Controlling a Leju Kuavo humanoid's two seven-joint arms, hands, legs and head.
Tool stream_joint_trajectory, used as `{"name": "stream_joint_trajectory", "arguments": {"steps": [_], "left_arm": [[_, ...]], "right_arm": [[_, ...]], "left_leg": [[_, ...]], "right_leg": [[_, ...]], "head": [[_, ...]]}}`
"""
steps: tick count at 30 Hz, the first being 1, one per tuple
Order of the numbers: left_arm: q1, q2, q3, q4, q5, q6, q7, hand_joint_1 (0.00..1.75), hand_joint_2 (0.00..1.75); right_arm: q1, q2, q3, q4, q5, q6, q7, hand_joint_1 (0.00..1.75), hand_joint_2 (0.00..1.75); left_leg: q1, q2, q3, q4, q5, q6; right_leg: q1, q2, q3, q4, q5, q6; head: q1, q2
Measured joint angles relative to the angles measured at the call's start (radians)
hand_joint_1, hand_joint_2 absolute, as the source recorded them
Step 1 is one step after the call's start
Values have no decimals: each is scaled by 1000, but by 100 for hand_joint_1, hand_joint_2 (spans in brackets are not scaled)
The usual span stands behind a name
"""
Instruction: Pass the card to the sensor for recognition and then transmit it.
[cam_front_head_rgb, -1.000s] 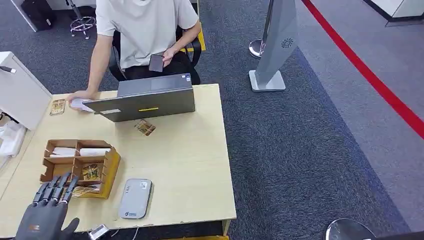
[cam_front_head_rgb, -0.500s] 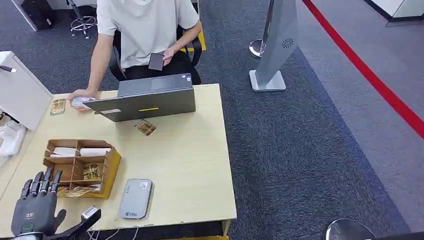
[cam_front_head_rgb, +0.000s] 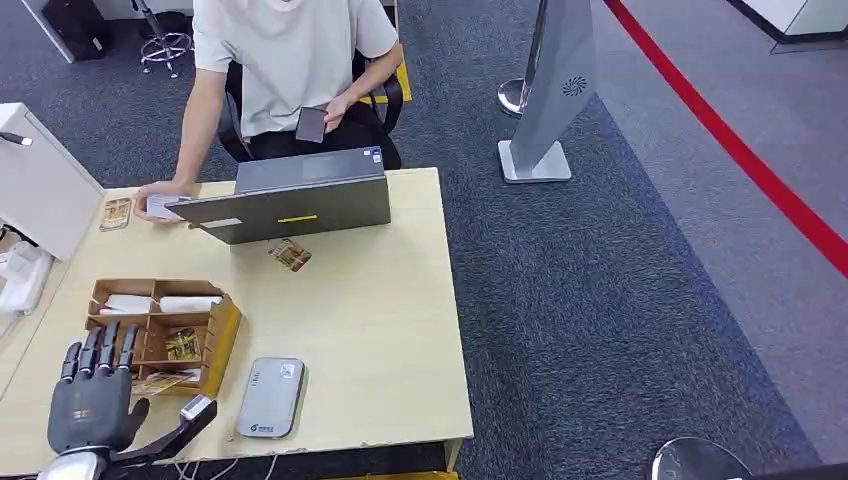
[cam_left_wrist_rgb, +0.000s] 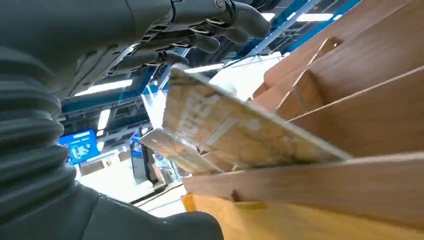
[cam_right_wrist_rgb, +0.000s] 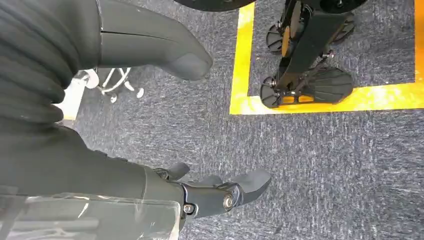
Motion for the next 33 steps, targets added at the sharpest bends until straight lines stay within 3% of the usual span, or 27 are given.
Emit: {"name": "stream_joint_trajectory", "arguments": {"steps": [11, 33], "left_arm": [[-25, -42, -10, 41, -2, 12, -8, 0, 175], [-35, -58, -14, 51, -2, 12, -8, 0, 175]], "right_arm": [[-3, 0, 0, 5, 0, -4, -1, 0, 175], [-3, 0, 0, 8, 0, -4, -1, 0, 175]], "left_leg": [[0, 0, 0, 0, 0, 0], [0, 0, 0, 0, 0, 0]], "right_leg": [[0, 0, 0, 0, 0, 0], [0, 0, 0, 0, 0, 0]], "head": [[0, 0], [0, 0]]}}
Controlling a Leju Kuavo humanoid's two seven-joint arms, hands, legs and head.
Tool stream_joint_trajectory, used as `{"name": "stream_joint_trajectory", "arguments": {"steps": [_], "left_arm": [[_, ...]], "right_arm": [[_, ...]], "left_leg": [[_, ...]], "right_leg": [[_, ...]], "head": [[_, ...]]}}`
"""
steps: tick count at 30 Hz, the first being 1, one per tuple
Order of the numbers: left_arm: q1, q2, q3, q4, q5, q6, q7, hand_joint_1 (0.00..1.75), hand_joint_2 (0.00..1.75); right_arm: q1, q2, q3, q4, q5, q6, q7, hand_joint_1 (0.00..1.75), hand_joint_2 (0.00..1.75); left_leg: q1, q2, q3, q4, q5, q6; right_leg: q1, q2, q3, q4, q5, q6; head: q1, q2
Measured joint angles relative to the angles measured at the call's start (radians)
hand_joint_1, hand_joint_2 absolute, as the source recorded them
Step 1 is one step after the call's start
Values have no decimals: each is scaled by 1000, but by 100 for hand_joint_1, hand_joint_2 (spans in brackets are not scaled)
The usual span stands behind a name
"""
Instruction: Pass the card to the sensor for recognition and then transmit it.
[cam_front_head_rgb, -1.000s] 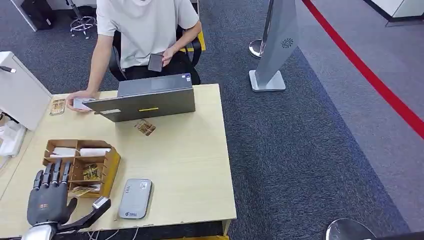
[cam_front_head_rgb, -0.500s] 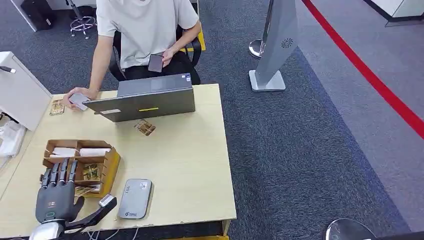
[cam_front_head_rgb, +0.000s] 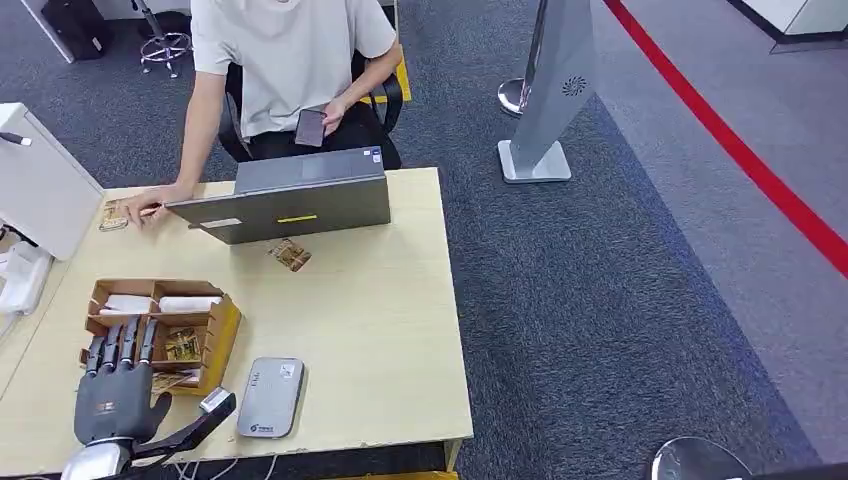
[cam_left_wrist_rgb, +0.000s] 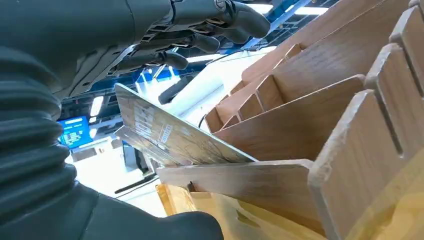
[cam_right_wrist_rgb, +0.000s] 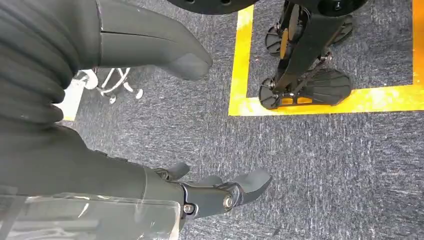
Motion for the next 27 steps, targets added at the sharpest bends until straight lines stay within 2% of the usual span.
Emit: {"name": "stream_joint_trajectory", "arguments": {"steps": [27], "left_arm": [[0, 0, -9, 0, 0, -5, 0, 0, 175]], "right_arm": [[0, 0, 0, 0, 2, 1, -2, 0, 175]], "left_leg": [[0, 0, 0, 0, 0, 0]], "right_leg": [[0, 0, 0, 0, 0, 0]], "head": [[0, 0]]}}
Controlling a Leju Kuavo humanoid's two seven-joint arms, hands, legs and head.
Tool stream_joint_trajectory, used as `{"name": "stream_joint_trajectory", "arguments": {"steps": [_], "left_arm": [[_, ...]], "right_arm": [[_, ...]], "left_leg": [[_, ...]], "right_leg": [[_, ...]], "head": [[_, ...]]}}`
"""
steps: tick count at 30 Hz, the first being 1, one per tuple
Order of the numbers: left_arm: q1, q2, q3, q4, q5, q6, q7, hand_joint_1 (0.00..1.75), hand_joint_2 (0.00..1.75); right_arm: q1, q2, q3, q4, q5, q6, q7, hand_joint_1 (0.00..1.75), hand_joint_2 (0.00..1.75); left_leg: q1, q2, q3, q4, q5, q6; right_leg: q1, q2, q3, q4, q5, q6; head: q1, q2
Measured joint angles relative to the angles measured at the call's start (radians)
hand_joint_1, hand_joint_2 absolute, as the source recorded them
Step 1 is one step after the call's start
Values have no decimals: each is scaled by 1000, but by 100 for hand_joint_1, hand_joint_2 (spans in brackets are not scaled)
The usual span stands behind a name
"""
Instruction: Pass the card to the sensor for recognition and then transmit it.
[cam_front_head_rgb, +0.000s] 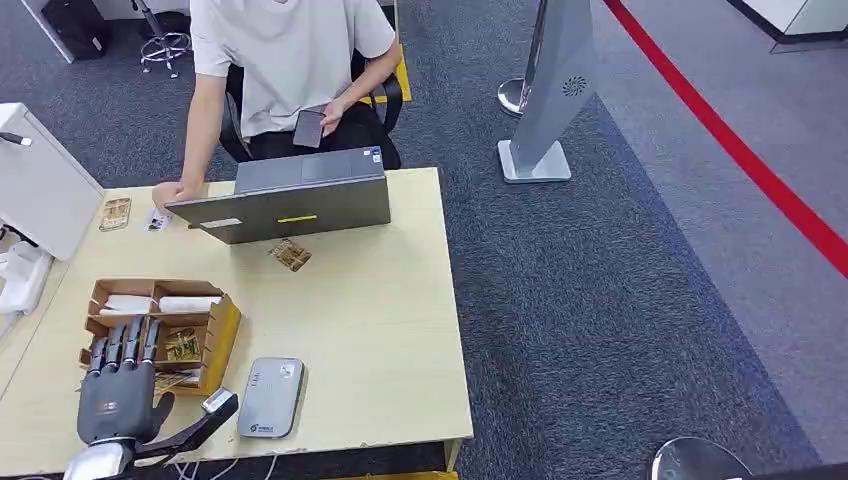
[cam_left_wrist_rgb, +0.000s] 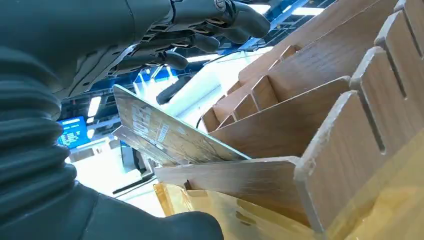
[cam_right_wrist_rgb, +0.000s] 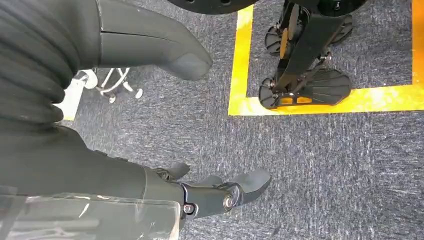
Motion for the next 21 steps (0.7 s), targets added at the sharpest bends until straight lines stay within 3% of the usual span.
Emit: {"name": "stream_joint_trajectory", "arguments": {"steps": [15, 16, 21], "left_arm": [[-1, -1, -19, -36, -1, -2, -2, 0, 175], [-1, -1, -19, -36, -1, -2, -2, 175, 175], [0, 0, -19, -36, 1, -3, -2, 175, 175]], "right_arm": [[0, 0, 0, 0, 15, 3, -4, 0, 175], [0, 0, 0, 0, 15, 3, -4, 0, 175], [-1, 0, 0, 0, 15, 3, -7, 0, 175]], "left_leg": [[0, 0, 0, 0, 0, 0], [0, 0, 0, 0, 0, 0], [0, 0, 0, 0, 0, 0]], "right_leg": [[0, 0, 0, 0, 0, 0], [0, 0, 0, 0, 0, 0], [0, 0, 0, 0, 0, 0]], "head": [[0, 0], [0, 0], [0, 0]]}}
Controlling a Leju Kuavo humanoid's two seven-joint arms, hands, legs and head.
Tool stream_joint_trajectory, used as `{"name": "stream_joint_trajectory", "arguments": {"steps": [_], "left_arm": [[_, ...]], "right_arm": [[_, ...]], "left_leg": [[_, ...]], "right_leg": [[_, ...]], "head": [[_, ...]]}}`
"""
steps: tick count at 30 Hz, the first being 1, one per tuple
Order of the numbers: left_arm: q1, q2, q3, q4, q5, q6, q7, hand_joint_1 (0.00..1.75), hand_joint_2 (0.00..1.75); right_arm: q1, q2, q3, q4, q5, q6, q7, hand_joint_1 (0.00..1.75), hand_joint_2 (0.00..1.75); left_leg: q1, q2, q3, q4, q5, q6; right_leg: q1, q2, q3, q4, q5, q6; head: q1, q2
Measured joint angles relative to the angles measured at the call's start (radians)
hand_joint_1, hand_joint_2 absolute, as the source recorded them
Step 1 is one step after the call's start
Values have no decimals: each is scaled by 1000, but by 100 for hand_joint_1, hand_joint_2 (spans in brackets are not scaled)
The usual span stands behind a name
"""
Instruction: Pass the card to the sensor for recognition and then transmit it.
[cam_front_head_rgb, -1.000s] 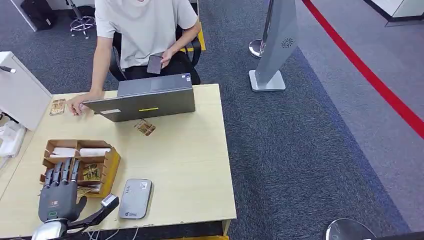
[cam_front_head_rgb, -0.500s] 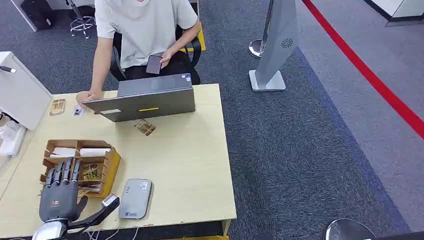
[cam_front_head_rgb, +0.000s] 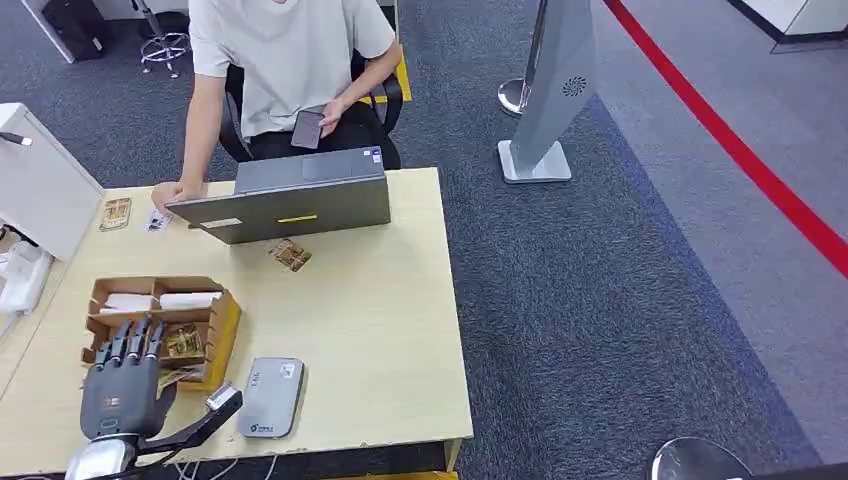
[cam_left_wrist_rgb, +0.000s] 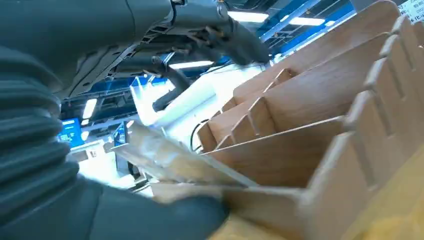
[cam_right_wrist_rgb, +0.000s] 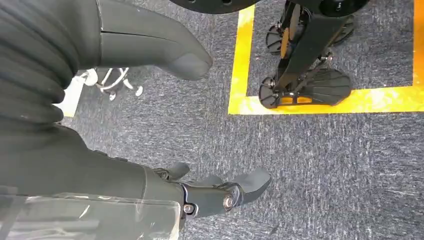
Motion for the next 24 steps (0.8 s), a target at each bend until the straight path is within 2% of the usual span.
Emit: {"name": "stream_joint_trajectory", "arguments": {"steps": [18, 24], "left_arm": [[1, 0, 0, -11, 5, -18, -8, 175, 175], [0, 5, -1, -15, 18, -45, -19, 175, 175]], "right_arm": [[0, 0, -1, 0, 0, 0, 0, 0, 175], [0, 0, -2, 0, 2, 0, 2, 0, 175]], "left_leg": [[0, 0, 0, 0, 0, 0], [0, 0, 0, 0, 0, 0]], "right_leg": [[0, 0, 0, 0, 0, 0], [0, 0, 0, 0, 0, 0]], "head": [[0, 0], [0, 0]]}}
